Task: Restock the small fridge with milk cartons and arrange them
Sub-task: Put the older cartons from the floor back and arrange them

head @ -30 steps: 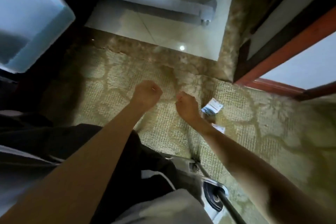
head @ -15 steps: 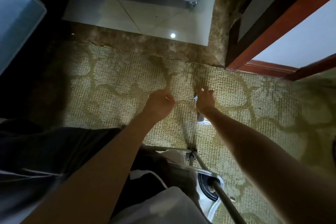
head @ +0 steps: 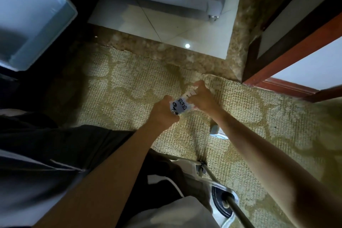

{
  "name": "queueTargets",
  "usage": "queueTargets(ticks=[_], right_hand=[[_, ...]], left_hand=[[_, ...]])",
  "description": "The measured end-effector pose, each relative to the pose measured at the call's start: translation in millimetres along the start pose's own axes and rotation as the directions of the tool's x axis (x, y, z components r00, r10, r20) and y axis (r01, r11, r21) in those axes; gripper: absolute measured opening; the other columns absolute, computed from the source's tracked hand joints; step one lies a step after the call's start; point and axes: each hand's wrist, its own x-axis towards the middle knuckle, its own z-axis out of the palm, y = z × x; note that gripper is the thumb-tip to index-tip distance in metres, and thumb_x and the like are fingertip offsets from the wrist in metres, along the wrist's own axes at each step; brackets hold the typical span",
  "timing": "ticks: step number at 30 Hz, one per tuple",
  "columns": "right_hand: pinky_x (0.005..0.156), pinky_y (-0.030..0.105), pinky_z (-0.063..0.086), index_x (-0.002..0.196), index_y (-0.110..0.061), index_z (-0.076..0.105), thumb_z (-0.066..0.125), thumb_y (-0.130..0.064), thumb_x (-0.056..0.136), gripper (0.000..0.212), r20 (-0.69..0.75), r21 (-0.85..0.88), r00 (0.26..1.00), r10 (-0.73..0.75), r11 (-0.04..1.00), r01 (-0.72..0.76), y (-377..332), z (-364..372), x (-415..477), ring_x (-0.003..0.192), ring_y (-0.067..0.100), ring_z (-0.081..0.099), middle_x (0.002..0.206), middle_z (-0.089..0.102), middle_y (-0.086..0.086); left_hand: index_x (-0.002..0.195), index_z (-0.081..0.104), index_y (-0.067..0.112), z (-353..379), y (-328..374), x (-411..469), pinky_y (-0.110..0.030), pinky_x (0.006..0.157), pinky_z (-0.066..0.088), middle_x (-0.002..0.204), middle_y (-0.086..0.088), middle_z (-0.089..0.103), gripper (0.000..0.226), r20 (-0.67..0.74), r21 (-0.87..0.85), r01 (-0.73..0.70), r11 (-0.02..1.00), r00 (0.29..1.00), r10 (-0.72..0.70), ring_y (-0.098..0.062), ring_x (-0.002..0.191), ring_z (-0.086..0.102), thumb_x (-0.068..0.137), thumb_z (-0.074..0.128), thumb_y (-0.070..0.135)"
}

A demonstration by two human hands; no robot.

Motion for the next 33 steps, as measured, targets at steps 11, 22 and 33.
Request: queueTargets(ticks=[11, 22, 33], right_hand=[[0.059, 0.029, 0.056, 0.110, -0.007, 0.051, 0.060, -0.019, 0.090, 0.025, 0.406, 0.204, 0.914, 0.013, 0.973, -0.105, -58.9, -4.9, -22.1, 0.075, 0.017, 0.061, 0.088, 0.060, 0.004], [0.113, 0.062, 0.017, 0.147, -0.008, 0.010, 0.060, -0.022, 0.087, 0.079, -0.086, -0.727, 0.925, 0.370, 0.612, -0.312, 93.7, 11.0, -25.5, 0.143, 0.040, 0.010, 0.154, 0.015, 0.019], [0.091, 0.037, 0.046, 0.132, -0.004, 0.038, 0.047, 0.000, 0.091, 0.042, -0.161, -0.639, 0.950, 0.267, 0.706, -0.307, 120.2, 9.5, -36.9, 0.121, 0.029, 0.044, 0.131, 0.049, 0.016]], left_hand=[[0.116, 0.049, 0.005, -7.8, -9.3, -2.7, -0.027, 0.064, 0.046, 0.099, -0.008, 0.058, 0.049, -0.122, -0.065, 0.023, 0.998, 0.992, -0.031, -0.023, 0.088, 0.057, 0.074, 0.072, 0.014], [0.119, 0.043, 0.000, 0.8, -12.8, -3.4, -0.025, 0.070, 0.041, 0.115, -0.015, 0.059, 0.052, -0.064, -0.008, -0.002, 1.000, 0.998, 0.001, -0.018, 0.085, 0.048, 0.078, 0.072, 0.012], [0.109, 0.044, 0.007, 1.6, -14.1, -4.4, -0.027, 0.072, 0.045, 0.097, -0.006, 0.055, 0.046, -0.055, -0.011, -0.027, 1.000, 0.998, 0.026, -0.020, 0.085, 0.053, 0.074, 0.073, 0.010]])
